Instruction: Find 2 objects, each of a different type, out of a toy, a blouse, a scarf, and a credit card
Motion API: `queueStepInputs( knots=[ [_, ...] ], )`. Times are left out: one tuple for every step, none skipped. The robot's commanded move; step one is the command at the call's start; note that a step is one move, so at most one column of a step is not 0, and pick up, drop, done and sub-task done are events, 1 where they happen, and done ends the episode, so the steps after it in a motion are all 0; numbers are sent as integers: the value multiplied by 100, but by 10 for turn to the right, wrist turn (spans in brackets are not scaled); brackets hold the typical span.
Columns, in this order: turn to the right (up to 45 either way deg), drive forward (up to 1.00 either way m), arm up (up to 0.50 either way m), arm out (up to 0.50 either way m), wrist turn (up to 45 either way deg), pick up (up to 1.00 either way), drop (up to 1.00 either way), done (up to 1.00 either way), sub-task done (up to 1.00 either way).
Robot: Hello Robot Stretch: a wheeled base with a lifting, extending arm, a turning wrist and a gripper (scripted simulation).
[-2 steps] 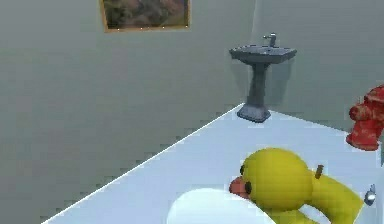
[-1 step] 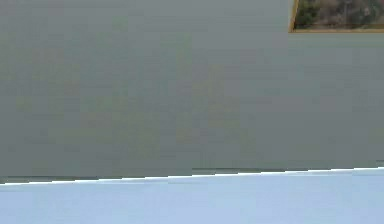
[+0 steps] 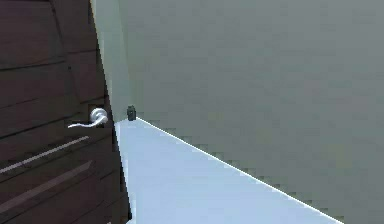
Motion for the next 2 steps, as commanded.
queueStepInputs(
  knots=[
    [-30,0,0,0,0,0,0,0,0],
    [0,95,0,0,0,0,0,0,0]
  ],
)
